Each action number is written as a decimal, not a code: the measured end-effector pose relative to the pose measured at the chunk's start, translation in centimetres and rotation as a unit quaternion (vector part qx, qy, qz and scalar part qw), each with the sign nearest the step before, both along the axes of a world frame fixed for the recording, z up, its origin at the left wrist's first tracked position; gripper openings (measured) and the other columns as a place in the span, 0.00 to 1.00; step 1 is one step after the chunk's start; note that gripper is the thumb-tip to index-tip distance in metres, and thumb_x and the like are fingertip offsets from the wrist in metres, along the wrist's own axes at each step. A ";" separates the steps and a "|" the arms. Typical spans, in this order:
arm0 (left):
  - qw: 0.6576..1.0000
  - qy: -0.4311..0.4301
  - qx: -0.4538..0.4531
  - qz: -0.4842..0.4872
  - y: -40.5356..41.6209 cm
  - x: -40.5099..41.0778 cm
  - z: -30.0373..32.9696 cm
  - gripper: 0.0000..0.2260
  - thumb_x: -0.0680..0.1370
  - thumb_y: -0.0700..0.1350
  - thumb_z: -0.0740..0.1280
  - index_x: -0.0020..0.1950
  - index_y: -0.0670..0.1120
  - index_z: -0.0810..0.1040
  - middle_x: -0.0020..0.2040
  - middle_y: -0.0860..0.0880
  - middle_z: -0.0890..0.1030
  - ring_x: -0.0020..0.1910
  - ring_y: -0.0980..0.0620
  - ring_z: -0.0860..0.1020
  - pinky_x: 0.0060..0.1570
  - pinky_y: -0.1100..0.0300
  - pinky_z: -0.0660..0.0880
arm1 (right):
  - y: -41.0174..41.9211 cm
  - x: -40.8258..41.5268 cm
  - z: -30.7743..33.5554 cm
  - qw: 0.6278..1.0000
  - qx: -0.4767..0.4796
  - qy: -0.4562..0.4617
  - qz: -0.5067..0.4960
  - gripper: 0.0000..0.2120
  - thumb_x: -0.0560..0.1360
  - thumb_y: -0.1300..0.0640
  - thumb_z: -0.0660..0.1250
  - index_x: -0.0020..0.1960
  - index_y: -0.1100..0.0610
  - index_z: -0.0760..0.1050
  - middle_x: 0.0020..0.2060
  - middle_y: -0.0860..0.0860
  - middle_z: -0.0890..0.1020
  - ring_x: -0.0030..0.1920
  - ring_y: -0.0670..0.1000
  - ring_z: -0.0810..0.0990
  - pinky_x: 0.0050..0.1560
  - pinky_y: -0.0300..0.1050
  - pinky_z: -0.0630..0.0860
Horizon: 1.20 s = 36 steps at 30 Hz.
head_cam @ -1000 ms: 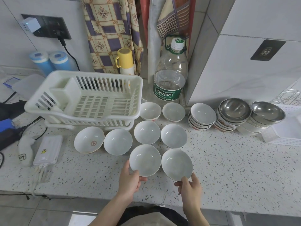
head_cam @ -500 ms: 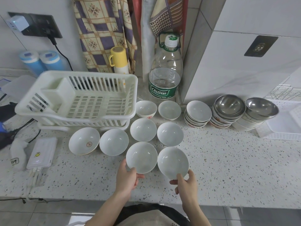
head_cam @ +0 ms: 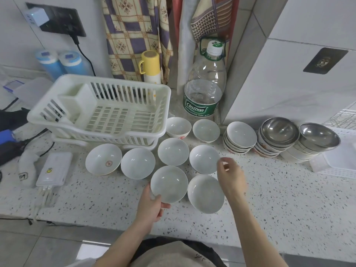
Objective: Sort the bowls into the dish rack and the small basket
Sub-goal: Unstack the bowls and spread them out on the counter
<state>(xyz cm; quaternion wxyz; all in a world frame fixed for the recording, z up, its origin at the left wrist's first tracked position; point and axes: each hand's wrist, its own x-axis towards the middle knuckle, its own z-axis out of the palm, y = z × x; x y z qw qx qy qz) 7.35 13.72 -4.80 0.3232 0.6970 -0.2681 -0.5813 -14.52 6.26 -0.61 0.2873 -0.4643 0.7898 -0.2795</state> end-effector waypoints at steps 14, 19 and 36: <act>0.995 -0.036 0.044 -0.078 -1.1 1.1 -0.2 0.17 0.77 0.38 0.56 0.62 0.55 0.65 0.36 0.44 0.86 0.20 0.54 0.72 0.19 0.64 0.61 | -15.5 6.2 -0.5 0.987 0.119 -0.024 0.108 0.10 0.73 0.57 0.61 0.38 0.61 0.76 0.31 0.54 0.79 0.38 0.58 0.80 0.43 0.46 0.76; 0.994 -0.044 0.057 -0.081 -1.2 1.0 0.0 0.19 0.76 0.37 0.56 0.62 0.56 0.64 0.35 0.45 0.86 0.20 0.53 0.72 0.20 0.65 0.61 | -16.9 7.3 -1.8 0.982 0.146 -0.035 0.111 0.12 0.72 0.59 0.61 0.46 0.65 0.80 0.31 0.54 0.82 0.31 0.54 0.79 0.37 0.44 0.77; 0.994 -0.040 0.056 -0.088 -1.3 0.9 0.7 0.17 0.77 0.37 0.55 0.59 0.57 0.63 0.35 0.45 0.86 0.20 0.54 0.72 0.20 0.65 0.61 | -17.2 8.1 -3.9 0.985 0.137 -0.099 0.035 0.11 0.72 0.68 0.58 0.32 0.61 0.70 0.24 0.54 0.77 0.28 0.54 0.78 0.37 0.43 0.75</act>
